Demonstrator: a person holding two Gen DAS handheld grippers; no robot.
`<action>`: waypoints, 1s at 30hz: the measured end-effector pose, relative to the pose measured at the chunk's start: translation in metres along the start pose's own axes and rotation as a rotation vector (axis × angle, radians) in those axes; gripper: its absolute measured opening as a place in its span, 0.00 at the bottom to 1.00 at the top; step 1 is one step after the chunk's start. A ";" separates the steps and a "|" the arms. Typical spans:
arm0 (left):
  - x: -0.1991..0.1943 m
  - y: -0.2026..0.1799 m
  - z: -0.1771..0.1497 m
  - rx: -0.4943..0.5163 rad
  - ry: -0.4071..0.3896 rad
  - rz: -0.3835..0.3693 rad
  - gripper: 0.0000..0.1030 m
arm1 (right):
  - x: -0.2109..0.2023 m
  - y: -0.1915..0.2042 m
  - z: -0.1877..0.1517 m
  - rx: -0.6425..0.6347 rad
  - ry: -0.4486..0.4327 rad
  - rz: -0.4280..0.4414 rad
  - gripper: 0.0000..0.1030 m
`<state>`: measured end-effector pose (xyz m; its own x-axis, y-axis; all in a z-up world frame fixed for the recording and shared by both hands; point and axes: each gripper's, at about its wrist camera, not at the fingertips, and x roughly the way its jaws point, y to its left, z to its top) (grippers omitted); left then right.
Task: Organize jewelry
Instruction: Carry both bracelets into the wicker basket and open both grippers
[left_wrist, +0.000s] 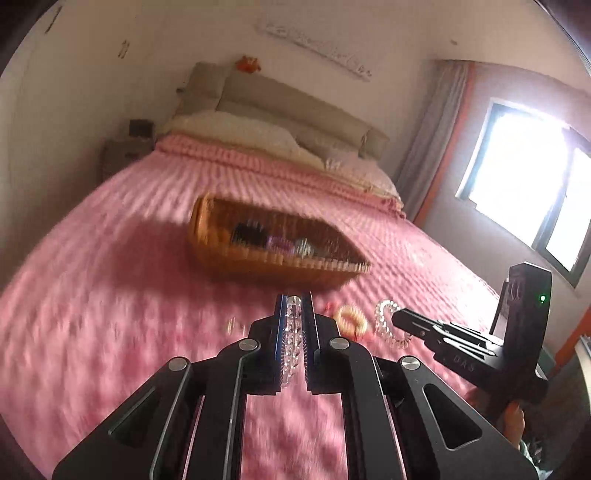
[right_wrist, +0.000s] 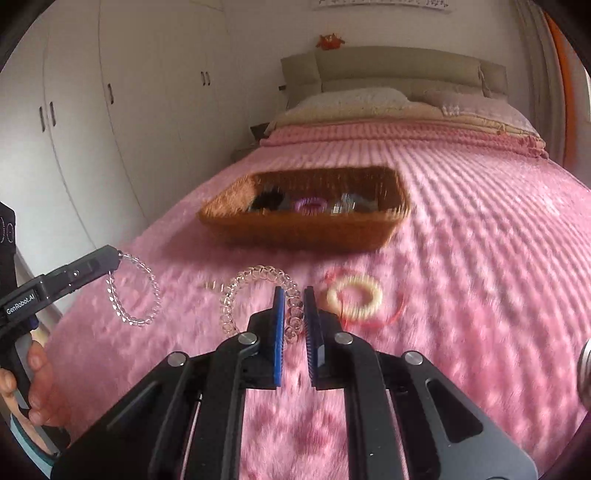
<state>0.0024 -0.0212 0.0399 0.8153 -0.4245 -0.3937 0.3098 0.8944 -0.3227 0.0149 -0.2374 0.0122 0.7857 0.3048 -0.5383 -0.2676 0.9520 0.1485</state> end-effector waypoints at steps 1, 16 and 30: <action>0.003 -0.002 0.015 0.011 -0.017 -0.002 0.06 | 0.001 0.000 0.010 -0.001 -0.003 -0.011 0.08; 0.154 0.038 0.116 0.009 -0.040 0.034 0.06 | 0.146 -0.037 0.139 0.046 0.048 -0.118 0.08; 0.199 0.079 0.095 -0.046 0.077 0.077 0.06 | 0.217 -0.061 0.120 0.111 0.203 -0.116 0.09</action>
<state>0.2362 -0.0217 0.0180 0.7952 -0.3658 -0.4835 0.2232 0.9181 -0.3275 0.2683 -0.2259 -0.0143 0.6768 0.1918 -0.7108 -0.1104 0.9810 0.1596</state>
